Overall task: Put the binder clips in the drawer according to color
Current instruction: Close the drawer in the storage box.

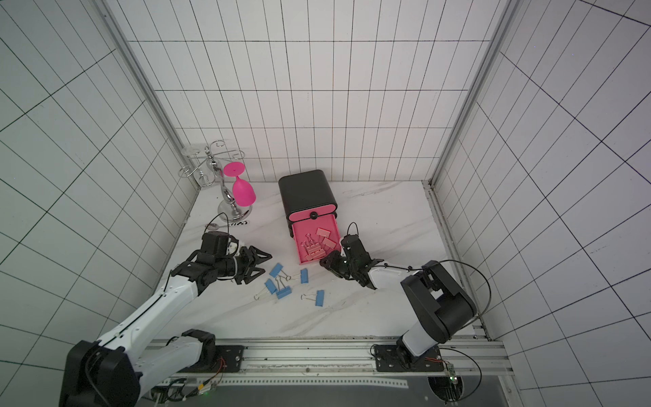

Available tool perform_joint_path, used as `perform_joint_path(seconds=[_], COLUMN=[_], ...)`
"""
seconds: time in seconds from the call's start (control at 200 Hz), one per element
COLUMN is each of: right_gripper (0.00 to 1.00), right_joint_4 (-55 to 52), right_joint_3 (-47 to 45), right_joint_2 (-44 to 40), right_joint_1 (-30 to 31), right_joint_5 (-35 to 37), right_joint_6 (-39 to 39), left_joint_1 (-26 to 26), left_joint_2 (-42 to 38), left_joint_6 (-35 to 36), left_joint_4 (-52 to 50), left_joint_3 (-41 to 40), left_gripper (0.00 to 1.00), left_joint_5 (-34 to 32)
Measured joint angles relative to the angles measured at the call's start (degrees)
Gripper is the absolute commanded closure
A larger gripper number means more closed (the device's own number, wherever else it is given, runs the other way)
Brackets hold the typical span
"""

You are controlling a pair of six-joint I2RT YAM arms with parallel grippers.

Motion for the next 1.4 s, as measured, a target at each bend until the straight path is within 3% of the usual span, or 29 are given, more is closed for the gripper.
perform_joint_path(seconds=[0.49,0.885,1.399], right_gripper=[0.66,0.66,0.66], right_joint_4=[3.87,-1.75,-4.96], right_joint_3=[0.13,3.85,5.7], right_joint_2=[1.99,-2.71,-2.93], right_joint_1=[0.11,0.13,-1.07], right_joint_5=[-0.74,2.01,1.62], right_joint_6=[0.61,-2.62,-3.72], left_joint_1=[0.87,0.92,1.07], left_joint_2=[0.0,-0.09,-1.55], left_joint_6=[1.51,1.95,1.95], left_joint_4=[-3.08,-4.02,-4.35], left_joint_3=[3.45,3.65,3.65], left_gripper=[0.36,0.36,0.36], left_joint_5=[0.39,0.42,0.42])
